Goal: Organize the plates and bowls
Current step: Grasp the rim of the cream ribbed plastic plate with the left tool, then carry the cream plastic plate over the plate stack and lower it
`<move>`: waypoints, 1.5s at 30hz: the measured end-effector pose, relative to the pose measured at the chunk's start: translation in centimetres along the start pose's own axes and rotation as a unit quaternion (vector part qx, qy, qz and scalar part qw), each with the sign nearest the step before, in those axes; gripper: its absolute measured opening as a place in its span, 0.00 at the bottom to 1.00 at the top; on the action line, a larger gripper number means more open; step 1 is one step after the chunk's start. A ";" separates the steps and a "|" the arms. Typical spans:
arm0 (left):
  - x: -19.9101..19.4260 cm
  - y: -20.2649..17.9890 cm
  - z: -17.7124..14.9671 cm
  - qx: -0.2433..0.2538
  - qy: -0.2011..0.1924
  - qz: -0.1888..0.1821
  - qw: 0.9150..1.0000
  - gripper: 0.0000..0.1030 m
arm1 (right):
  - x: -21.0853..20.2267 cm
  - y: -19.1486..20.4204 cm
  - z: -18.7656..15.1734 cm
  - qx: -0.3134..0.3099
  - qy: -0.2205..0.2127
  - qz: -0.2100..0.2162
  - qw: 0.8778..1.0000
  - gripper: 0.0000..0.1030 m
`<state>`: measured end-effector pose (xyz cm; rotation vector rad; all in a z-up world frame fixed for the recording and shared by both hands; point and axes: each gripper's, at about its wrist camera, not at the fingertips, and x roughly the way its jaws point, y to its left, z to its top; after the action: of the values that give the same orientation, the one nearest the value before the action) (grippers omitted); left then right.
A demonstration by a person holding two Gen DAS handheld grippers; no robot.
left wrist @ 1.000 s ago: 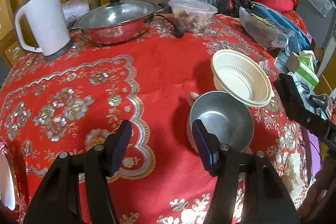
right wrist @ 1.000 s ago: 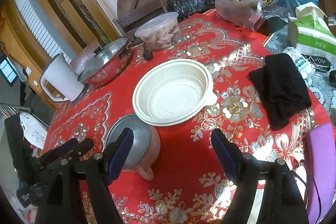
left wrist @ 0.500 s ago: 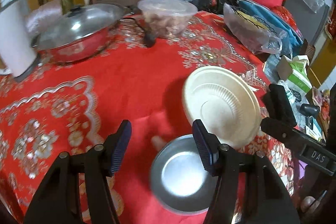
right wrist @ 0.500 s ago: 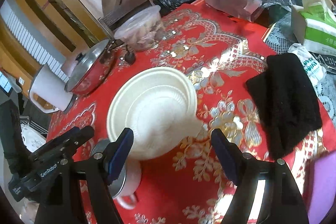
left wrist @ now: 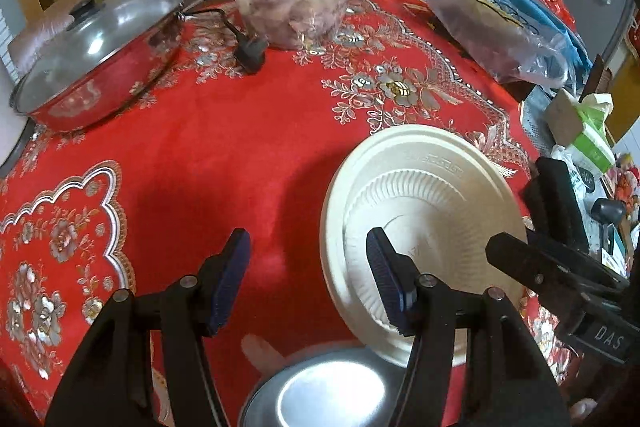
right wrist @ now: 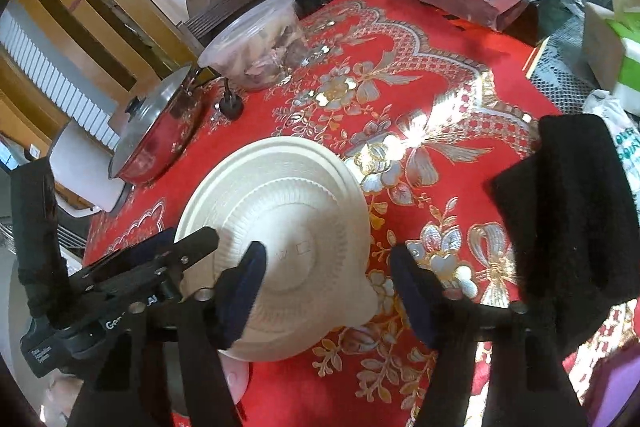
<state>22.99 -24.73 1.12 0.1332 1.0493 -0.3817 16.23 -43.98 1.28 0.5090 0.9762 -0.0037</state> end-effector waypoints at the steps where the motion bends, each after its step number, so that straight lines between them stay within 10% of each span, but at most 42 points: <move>1: 0.1 0.1 0.0 -0.004 0.000 -0.003 1.000 0.57 | 0.2 0.0 0.0 -0.002 0.001 -0.001 1.000 0.48; 6: 0.6 -0.3 -0.1 0.007 0.011 -0.020 1.000 0.13 | 0.2 0.7 -0.3 -0.019 0.000 -0.004 1.000 0.36; 26: -6.9 3.7 -0.8 -0.025 -0.057 -0.003 0.998 0.12 | -4.0 9.4 -1.6 -0.104 -0.039 -0.011 0.994 0.38; 45: -13.2 9.6 -9.1 -0.068 -0.102 0.063 0.990 0.12 | -4.7 17.5 -9.1 -0.189 -0.017 0.022 0.982 0.42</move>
<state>13.25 -9.99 7.32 0.0365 0.8571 -0.2028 10.39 -25.78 8.06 0.1801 0.9038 0.2091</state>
